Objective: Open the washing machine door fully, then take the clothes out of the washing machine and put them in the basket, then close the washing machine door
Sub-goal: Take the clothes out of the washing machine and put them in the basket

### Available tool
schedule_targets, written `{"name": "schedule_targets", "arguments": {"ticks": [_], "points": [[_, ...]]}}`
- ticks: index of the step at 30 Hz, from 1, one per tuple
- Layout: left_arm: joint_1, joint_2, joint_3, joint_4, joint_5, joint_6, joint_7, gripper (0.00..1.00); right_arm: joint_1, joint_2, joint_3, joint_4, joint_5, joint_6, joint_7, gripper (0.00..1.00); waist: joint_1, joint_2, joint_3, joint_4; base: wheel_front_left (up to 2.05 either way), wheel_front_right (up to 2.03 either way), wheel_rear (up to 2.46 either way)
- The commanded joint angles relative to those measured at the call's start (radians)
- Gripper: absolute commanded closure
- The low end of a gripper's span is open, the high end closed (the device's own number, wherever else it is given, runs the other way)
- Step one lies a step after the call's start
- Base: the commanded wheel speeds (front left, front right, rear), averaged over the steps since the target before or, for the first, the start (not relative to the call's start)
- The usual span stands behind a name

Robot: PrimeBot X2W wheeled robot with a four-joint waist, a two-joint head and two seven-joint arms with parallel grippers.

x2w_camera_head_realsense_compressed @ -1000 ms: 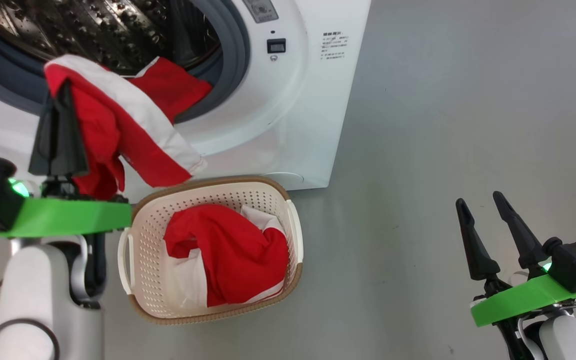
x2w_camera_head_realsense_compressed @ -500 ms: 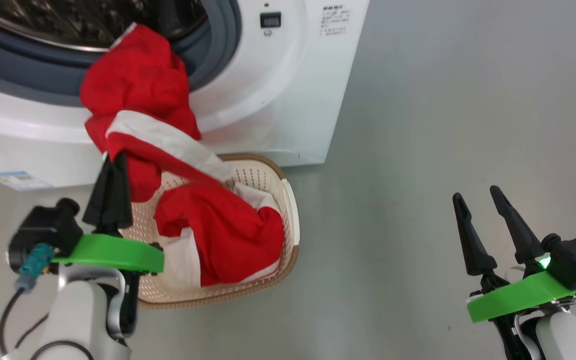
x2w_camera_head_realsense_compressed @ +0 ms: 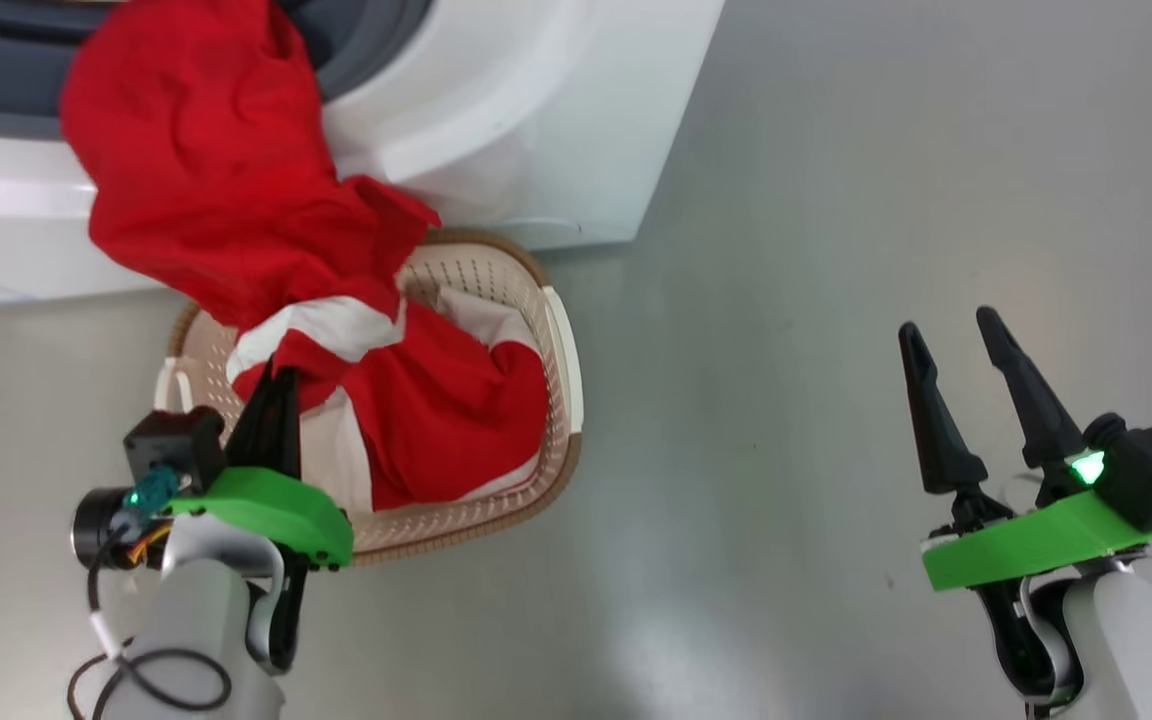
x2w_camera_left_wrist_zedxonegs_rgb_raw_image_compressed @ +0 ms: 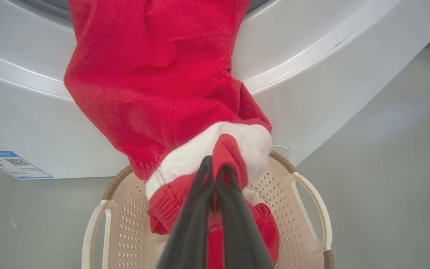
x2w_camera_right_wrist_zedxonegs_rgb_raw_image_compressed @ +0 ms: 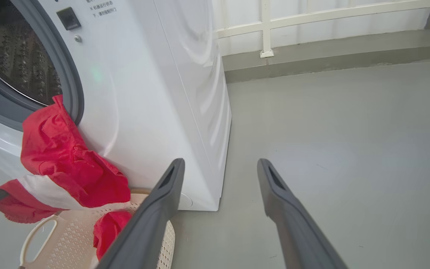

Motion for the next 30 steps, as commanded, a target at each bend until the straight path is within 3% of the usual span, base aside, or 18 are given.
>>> {"name": "schedule_targets", "arguments": {"ticks": [1, 23, 24, 26, 29, 30], "points": [[-0.028, 0.021, 0.023, 0.034, 0.012, -0.007, -0.005, 1.00, -0.016, 0.001, 0.020, -0.029, -0.011, 0.005, -0.006, 0.00, 0.0000, 0.0000, 0.050, -0.015, 0.00, 0.00, 0.00], [-0.281, 0.043, 0.006, 0.433, 0.082, -0.021, -0.005, 1.00, -0.093, 0.020, 0.052, -0.036, -0.019, 0.005, -0.006, 0.00, 0.0000, 0.0000, 0.212, -0.040, 0.00, 0.00, 0.00], [-0.290, 0.043, 0.005, 0.444, 0.083, -0.021, -0.005, 0.95, -0.095, 0.020, 0.052, -0.036, -0.019, 0.005, -0.006, 0.00, 0.0000, 0.0000, 0.215, -0.040, 0.00, 0.00, 0.00], [-0.307, 0.044, 0.005, 0.459, 0.082, -0.021, -0.005, 0.73, -0.099, 0.019, 0.053, -0.035, -0.019, 0.005, -0.006, 0.00, 0.0000, 0.0000, 0.219, -0.040, 0.00, 0.00, 0.00], [-0.322, 0.046, 0.007, 0.480, 0.079, -0.020, -0.005, 0.52, -0.105, 0.019, 0.055, -0.033, -0.020, 0.005, -0.006, 0.00, 0.0000, 0.0000, 0.222, -0.042, 0.00, 0.00, 0.00], [-0.326, 0.048, 0.008, 0.485, 0.079, -0.016, -0.005, 0.39, -0.106, 0.018, 0.055, -0.032, -0.019, 0.005, -0.006, 0.00, 0.0000, 0.0000, 0.221, -0.042, 0.00, 0.00, 0.00]]}}
